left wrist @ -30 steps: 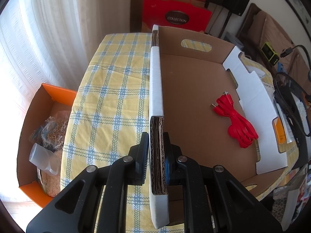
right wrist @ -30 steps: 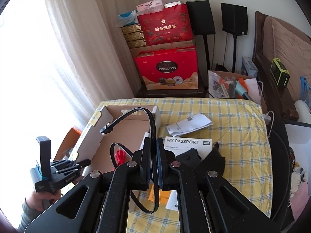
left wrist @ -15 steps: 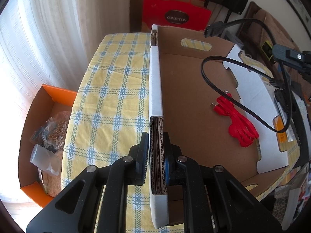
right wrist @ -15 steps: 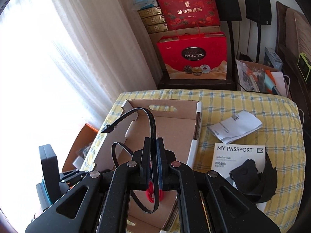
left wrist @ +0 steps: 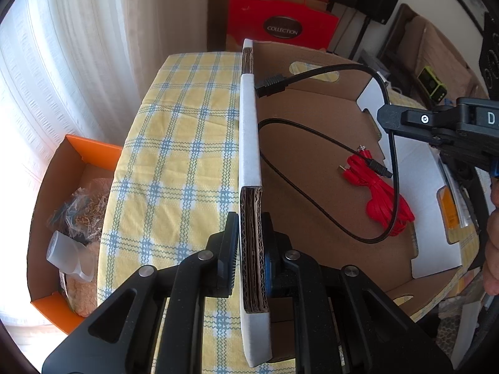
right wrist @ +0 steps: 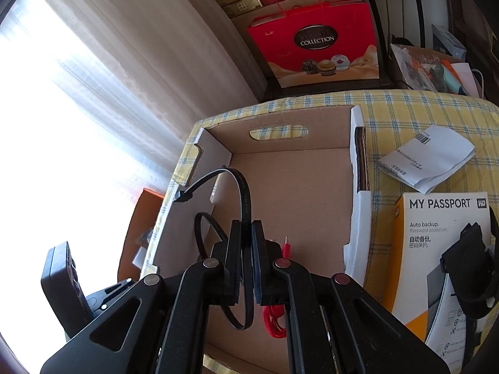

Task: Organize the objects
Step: 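Lower the black cable into the tray beside the red cable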

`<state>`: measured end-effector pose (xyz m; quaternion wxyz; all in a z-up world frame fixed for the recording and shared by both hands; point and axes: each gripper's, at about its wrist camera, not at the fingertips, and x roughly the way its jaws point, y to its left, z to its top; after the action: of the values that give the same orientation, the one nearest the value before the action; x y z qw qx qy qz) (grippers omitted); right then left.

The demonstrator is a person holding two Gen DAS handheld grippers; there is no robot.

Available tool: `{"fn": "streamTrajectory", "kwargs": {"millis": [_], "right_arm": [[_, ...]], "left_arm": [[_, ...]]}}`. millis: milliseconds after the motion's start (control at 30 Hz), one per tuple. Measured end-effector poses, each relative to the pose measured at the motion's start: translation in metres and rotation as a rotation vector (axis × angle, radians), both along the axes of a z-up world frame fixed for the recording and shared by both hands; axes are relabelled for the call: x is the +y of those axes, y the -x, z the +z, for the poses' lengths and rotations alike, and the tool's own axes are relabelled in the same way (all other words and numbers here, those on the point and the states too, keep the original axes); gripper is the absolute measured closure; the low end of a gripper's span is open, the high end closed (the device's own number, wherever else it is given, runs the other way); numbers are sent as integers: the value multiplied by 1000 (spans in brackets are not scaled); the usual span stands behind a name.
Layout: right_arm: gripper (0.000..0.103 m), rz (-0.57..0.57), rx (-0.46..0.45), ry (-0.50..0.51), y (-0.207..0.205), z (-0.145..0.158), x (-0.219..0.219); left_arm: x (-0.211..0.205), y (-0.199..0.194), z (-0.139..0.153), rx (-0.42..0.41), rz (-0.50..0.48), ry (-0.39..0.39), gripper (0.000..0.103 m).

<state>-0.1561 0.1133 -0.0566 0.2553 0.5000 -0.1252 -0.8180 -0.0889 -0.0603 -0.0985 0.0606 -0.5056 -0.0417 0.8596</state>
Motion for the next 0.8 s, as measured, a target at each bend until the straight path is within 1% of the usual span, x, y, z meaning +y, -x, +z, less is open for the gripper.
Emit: {"fn": "streamTrajectory", "kwargs": {"millis": [267, 500, 733, 800], "right_arm": [[96, 52, -26, -61, -17, -14, -8], [94, 107, -45, -142, -22, -29, -15], [93, 144, -39, -178, -25, -27, -19], [92, 174, -51, -192, -25, -30, -23]], "left_arm": [[1, 0, 1, 0, 0, 1, 91], [0, 0, 1, 0, 0, 4, 91], [0, -1, 2, -1, 3, 3, 91], [0, 0, 2, -1, 2, 5, 91]]}}
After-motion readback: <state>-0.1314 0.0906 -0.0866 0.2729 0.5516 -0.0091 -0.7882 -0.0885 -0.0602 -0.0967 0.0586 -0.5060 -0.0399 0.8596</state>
